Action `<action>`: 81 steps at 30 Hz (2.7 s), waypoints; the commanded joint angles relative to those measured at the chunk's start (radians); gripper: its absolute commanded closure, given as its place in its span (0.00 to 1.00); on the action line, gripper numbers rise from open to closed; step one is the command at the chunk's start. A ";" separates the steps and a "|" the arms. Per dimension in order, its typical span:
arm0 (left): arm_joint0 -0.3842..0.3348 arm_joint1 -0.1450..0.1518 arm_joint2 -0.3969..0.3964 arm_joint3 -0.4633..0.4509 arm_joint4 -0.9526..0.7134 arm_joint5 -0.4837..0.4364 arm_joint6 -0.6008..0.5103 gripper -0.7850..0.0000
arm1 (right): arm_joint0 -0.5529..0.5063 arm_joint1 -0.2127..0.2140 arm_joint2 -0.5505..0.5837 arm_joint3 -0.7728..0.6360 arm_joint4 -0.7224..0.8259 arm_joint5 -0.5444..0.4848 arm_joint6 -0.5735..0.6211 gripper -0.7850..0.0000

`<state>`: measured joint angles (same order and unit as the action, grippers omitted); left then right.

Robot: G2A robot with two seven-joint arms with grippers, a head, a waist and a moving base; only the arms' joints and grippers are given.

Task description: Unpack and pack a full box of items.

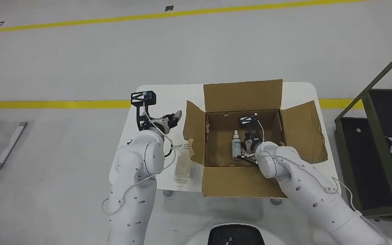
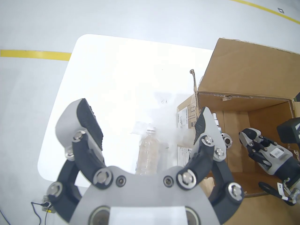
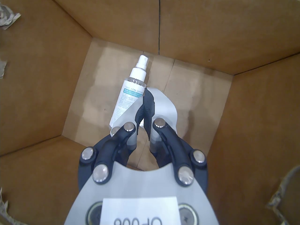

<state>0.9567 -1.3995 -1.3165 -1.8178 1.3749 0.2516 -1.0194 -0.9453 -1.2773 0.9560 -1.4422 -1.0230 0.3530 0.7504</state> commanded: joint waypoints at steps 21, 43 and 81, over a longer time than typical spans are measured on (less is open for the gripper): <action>0.000 0.000 0.000 0.000 0.000 0.000 0.000 0.00 | 0.010 -0.030 -0.039 -0.009 0.037 0.127 0.030 1.00; 0.000 0.000 0.000 0.000 0.000 0.000 0.000 0.00 | 0.203 -0.119 -0.147 0.244 0.062 0.133 0.108 0.61; 0.000 0.000 0.000 0.000 0.000 0.000 0.000 0.00 | 0.258 -0.215 -0.173 0.499 0.152 0.063 0.021 0.51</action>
<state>0.9567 -1.3995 -1.3164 -1.8177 1.3749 0.2517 -1.0193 -0.6878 -1.4903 0.7834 -0.9479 -0.8712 0.4165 0.7710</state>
